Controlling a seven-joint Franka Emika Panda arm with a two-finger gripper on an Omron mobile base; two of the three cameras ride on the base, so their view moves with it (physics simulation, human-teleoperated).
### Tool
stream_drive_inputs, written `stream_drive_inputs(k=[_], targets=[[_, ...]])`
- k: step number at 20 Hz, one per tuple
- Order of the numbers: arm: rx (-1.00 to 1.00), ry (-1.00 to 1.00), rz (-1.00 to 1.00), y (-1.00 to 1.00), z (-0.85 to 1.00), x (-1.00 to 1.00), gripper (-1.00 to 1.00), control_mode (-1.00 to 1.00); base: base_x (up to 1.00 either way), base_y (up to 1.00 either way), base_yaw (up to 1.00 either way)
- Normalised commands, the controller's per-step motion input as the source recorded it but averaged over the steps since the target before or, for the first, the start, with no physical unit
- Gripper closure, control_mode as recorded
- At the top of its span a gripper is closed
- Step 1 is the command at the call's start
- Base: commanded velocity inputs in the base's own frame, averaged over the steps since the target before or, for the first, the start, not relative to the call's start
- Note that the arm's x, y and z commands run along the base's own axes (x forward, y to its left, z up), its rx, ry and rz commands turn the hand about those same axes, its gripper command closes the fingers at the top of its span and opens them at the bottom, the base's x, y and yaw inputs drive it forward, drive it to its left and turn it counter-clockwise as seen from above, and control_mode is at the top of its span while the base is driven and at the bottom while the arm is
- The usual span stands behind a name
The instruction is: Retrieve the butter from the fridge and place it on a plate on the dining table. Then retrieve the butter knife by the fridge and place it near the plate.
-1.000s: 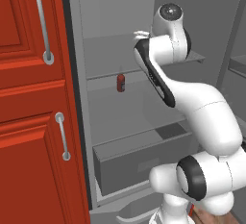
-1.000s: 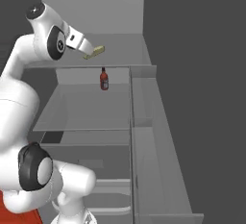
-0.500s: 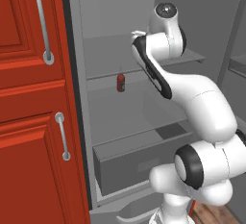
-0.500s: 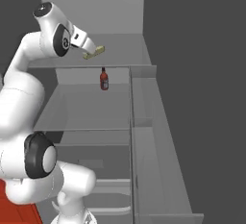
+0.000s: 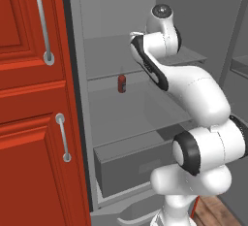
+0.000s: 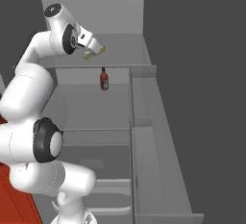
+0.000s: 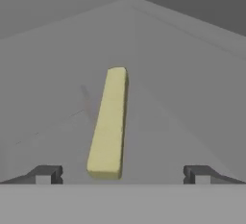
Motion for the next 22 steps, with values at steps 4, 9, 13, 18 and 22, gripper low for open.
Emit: stream_drive_inputs(k=[4,9,13,18,22], targets=[[0.0,0.1,0.0,0.0,0.0,0.41,-1.0,-1.0,0.0,0.0,0.0],[0.0,0.06,0.0,0.0,0.0,0.42,-1.0,-1.0,0.0,0.0,0.0],[0.0,0.02,0.0,0.0,0.0,0.32,-1.0,-1.0,0.0,0.0,0.0],[0.0,0.0,0.0,0.0,0.0,0.19,-1.0,-1.0,0.0,0.0,0.0],[0.0,0.0,-0.01,0.0,-0.02,0.0,-1.0,-1.0,0.0,0.0,0.0]])
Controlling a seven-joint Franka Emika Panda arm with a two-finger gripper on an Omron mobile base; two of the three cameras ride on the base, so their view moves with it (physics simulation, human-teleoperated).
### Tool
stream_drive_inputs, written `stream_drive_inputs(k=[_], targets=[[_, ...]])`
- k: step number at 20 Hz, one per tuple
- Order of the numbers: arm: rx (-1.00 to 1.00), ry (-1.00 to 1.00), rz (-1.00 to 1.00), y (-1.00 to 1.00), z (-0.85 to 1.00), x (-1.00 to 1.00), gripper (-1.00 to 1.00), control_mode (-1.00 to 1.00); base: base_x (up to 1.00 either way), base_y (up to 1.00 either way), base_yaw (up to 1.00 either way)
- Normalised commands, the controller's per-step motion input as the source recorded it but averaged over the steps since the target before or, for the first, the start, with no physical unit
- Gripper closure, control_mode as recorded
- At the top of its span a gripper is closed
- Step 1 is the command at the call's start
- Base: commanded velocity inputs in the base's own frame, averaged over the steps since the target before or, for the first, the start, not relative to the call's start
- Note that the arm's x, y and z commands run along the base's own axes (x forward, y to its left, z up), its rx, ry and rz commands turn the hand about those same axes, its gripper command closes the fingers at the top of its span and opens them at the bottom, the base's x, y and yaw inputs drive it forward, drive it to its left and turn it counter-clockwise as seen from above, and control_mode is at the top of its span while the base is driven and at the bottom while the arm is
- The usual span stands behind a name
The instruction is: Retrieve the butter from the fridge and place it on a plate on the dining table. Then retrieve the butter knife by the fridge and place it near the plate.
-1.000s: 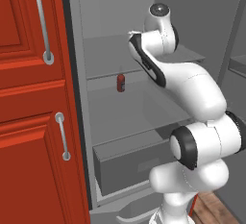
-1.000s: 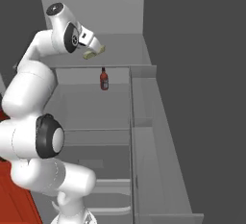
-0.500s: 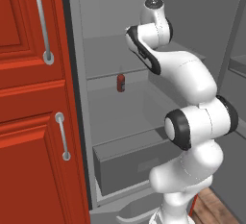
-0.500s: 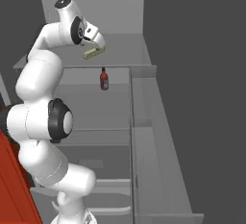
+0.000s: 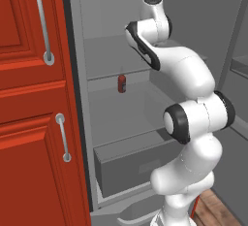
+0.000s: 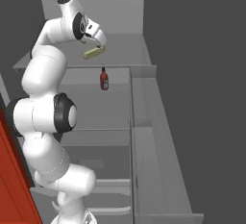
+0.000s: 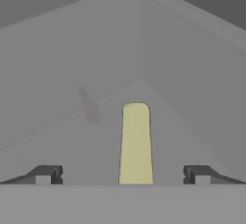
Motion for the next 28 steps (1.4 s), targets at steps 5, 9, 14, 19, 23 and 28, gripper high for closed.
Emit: stream_drive_inputs(k=[5,9,14,19,23,28], targets=[[0.0,0.03,-0.05,0.0,-0.09,-0.07,-1.0,-1.0,0.0,0.0,0.0],[0.0,0.01,-0.05,-0.09,-0.15,-0.04,-1.0,-1.0,0.0,0.0,0.0],[0.0,0.02,-0.01,0.0,-0.25,0.0,-1.0,-1.0,0.0,0.0,0.0],[0.0,0.0,0.0,0.0,-0.25,0.0,-1.0,-1.0,0.0,0.0,0.0],[0.0,0.0,0.0,0.0,-0.24,0.0,-1.0,-1.0,0.0,0.0,0.0],[0.0,0.0,0.0,0.0,-0.06,0.01,-1.0,-1.0,0.0,0.0,0.0]])
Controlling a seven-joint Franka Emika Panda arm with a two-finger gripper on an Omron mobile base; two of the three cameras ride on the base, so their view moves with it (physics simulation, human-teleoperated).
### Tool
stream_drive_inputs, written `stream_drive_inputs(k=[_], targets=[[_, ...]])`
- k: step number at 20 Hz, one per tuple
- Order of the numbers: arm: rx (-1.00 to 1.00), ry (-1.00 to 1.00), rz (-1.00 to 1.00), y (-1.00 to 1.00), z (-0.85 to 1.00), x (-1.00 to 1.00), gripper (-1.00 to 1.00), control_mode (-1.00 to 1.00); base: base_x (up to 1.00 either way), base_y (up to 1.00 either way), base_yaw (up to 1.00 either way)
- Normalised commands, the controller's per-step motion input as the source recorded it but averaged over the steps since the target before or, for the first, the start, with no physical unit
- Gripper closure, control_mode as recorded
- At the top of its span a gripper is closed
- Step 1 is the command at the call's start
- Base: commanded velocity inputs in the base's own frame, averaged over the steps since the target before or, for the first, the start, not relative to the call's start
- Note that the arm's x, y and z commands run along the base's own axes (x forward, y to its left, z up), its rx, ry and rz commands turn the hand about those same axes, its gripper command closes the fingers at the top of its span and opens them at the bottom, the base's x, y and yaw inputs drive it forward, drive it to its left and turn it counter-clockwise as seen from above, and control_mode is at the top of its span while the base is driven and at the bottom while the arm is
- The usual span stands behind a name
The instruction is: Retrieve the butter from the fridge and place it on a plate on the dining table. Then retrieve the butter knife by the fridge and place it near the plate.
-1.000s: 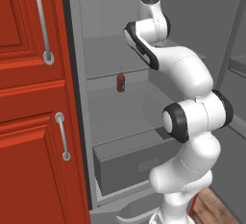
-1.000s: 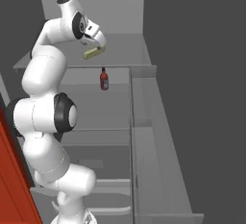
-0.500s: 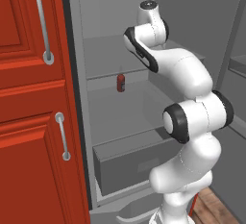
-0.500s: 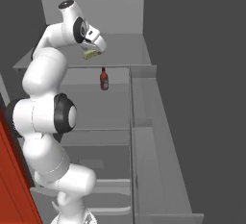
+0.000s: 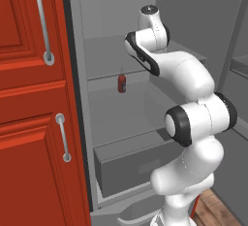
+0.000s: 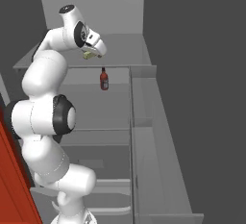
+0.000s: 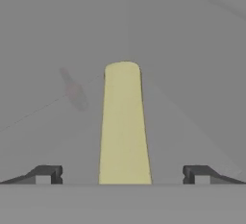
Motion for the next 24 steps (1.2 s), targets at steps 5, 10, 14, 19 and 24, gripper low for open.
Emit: stream_drive_inputs(k=[5,10,14,19,24], targets=[[0.0,0.0,0.0,0.0,-0.09,0.0,-1.0,-1.0,0.0,0.0,0.0],[0.0,0.0,0.0,0.0,-0.09,0.0,1.0,-1.0,0.0,0.0,0.0],[0.0,0.0,0.0,0.0,-0.05,0.0,1.0,-1.0,0.0,0.0,0.0],[0.0,0.0,0.0,0.0,-0.02,0.0,1.0,-1.0,0.0,0.0,0.0],[0.0,0.01,0.0,0.0,-0.04,0.0,1.0,-1.0,0.0,0.0,0.0]])
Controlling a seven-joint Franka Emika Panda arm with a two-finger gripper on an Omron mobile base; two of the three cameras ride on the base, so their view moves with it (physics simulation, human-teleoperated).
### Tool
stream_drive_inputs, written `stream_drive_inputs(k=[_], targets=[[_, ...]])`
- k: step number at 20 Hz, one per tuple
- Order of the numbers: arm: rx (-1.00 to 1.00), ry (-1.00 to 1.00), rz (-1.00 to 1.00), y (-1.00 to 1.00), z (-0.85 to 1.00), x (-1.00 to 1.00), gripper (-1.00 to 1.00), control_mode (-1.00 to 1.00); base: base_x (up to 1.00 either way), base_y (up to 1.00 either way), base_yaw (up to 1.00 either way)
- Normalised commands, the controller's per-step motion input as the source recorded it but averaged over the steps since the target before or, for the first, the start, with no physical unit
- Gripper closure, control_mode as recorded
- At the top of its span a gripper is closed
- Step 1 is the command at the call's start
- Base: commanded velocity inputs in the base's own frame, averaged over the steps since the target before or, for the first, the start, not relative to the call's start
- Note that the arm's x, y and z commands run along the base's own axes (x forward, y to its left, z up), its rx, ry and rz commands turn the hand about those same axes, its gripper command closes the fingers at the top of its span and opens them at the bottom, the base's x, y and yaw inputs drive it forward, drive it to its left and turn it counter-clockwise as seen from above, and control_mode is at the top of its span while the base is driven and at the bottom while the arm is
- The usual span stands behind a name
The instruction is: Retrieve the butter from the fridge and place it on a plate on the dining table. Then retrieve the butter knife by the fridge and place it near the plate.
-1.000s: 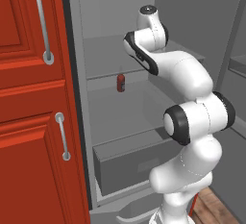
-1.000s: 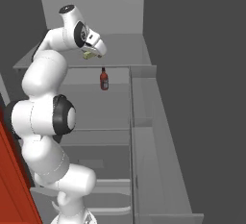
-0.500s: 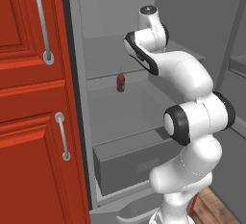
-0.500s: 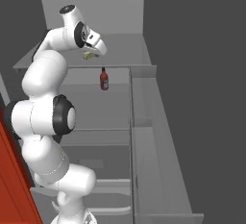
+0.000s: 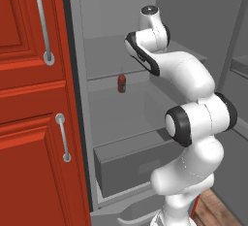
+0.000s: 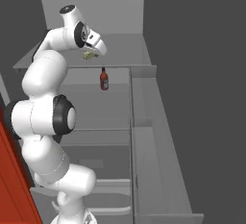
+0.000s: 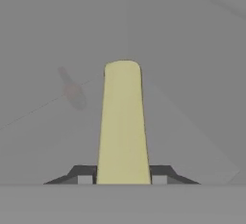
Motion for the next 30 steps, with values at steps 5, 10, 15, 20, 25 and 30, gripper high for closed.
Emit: stream_drive_inputs(k=[5,10,15,20,25,30], targets=[[0.0,0.0,0.0,-0.01,0.0,-0.03,1.0,-1.0,0.0,0.0,0.0],[0.01,-0.02,0.11,-0.24,0.0,-0.51,1.0,-1.0,0.0,0.0,0.0],[0.0,0.0,0.19,-0.1,0.0,-0.94,1.0,-1.0,0.0,0.0,0.0],[0.0,0.0,0.21,-0.05,0.0,-0.99,1.0,-1.0,0.0,0.0,0.0],[0.0,-0.01,0.1,-0.07,0.0,-1.0,1.0,-1.0,0.0,0.0,0.0],[-0.06,0.0,0.0,0.0,0.0,-0.67,1.0,-1.0,0.0,0.0,0.0]])
